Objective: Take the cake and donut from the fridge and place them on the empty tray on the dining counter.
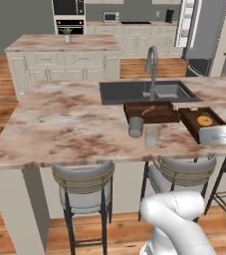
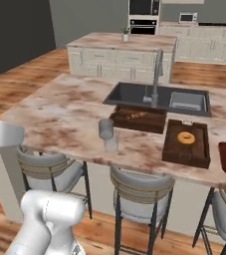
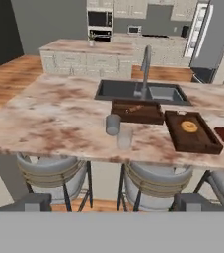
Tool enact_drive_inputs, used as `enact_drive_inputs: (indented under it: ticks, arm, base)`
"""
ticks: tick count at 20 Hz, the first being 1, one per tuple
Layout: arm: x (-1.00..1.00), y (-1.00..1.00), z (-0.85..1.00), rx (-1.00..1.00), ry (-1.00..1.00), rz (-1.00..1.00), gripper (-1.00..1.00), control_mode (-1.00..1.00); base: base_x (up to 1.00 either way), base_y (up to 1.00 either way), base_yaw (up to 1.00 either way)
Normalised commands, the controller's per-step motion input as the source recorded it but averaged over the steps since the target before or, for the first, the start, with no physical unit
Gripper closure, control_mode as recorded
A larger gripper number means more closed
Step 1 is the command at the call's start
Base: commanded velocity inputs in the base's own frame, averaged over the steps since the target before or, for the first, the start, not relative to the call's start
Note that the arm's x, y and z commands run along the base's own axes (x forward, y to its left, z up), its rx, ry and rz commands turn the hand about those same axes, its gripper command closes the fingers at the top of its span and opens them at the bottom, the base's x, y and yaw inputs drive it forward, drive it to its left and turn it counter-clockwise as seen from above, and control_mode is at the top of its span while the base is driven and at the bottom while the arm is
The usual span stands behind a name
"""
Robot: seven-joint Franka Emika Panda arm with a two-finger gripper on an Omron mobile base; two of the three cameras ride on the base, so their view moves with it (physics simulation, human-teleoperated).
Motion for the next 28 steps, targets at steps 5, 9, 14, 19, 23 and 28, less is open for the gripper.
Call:
enact_drive_inputs:
  ticks: [5,9,14,19,23,28]
  arm:
    - [0.00,0.00,0.00,0.00,0.00,0.00,-1.00,1.00]
    - [0.00,0.00,0.00,0.00,0.00,0.00,-1.00,1.00]
    - [0.00,0.00,0.00,0.00,0.00,0.00,-1.00,1.00]
    - [0.00,0.00,0.00,0.00,0.00,0.00,-1.00,1.00]
    - [0.00,0.00,0.00,0.00,0.00,0.00,-1.00,1.00]
    - [0.00,0.00,0.00,0.00,0.00,0.00,-1.00,1.00]
  base:
    - [0.23,1.00,0.00]
    - [0.21,1.00,0.00]
    - [0.22,1.00,0.00]
    - [0.25,1.00,0.00]
    - [0.41,1.00,0.00]
    - [0.74,1.00,-0.01]
